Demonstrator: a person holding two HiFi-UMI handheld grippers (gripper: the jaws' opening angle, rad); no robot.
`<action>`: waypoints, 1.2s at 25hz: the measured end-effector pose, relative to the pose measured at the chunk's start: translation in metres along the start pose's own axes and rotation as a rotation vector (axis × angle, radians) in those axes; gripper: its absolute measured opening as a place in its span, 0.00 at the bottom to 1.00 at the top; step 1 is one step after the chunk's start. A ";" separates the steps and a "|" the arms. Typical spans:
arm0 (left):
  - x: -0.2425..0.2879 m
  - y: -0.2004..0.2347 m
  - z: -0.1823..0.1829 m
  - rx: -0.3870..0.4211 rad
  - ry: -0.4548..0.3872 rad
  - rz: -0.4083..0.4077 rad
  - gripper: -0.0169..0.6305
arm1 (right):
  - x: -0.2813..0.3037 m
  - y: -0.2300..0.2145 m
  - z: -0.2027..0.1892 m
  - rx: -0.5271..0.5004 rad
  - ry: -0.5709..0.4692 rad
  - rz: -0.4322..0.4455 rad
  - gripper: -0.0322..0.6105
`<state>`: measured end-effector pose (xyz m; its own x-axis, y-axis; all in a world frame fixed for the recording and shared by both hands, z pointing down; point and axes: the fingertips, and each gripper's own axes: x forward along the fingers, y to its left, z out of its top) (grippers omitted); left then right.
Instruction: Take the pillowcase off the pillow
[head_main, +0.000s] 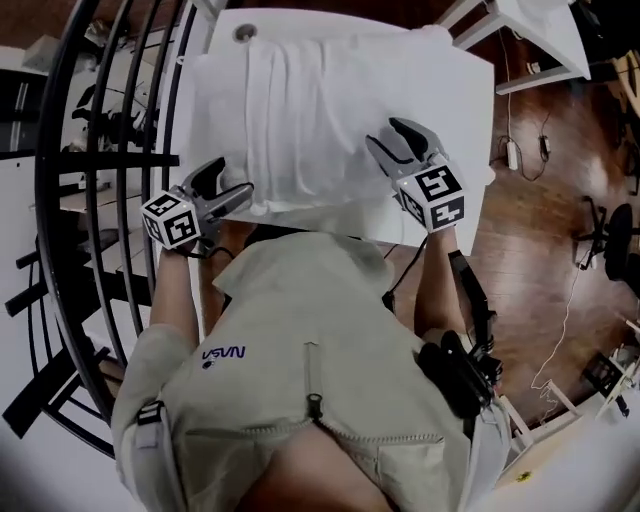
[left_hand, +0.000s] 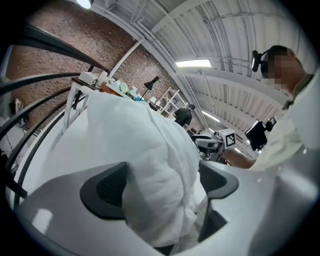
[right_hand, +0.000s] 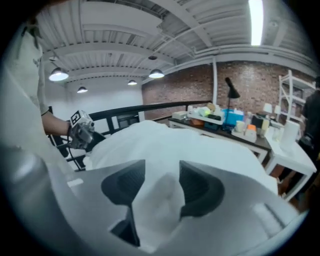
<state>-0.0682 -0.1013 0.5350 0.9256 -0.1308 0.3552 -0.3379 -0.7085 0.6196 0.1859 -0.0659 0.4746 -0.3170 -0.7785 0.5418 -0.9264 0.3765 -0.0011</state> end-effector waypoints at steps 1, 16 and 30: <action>0.002 0.003 -0.004 -0.015 -0.015 0.006 0.74 | 0.008 0.016 -0.003 -0.036 0.024 0.040 0.38; -0.011 0.017 -0.003 -0.010 -0.066 -0.028 0.30 | 0.033 0.040 -0.038 -0.196 0.212 -0.076 0.05; 0.012 0.015 -0.031 0.179 0.087 0.009 0.13 | 0.000 0.009 -0.030 -0.070 0.197 -0.338 0.05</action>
<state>-0.0679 -0.0917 0.5706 0.9018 -0.0824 0.4243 -0.3029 -0.8208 0.4843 0.1837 -0.0479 0.4995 0.0553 -0.7557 0.6526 -0.9535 0.1539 0.2590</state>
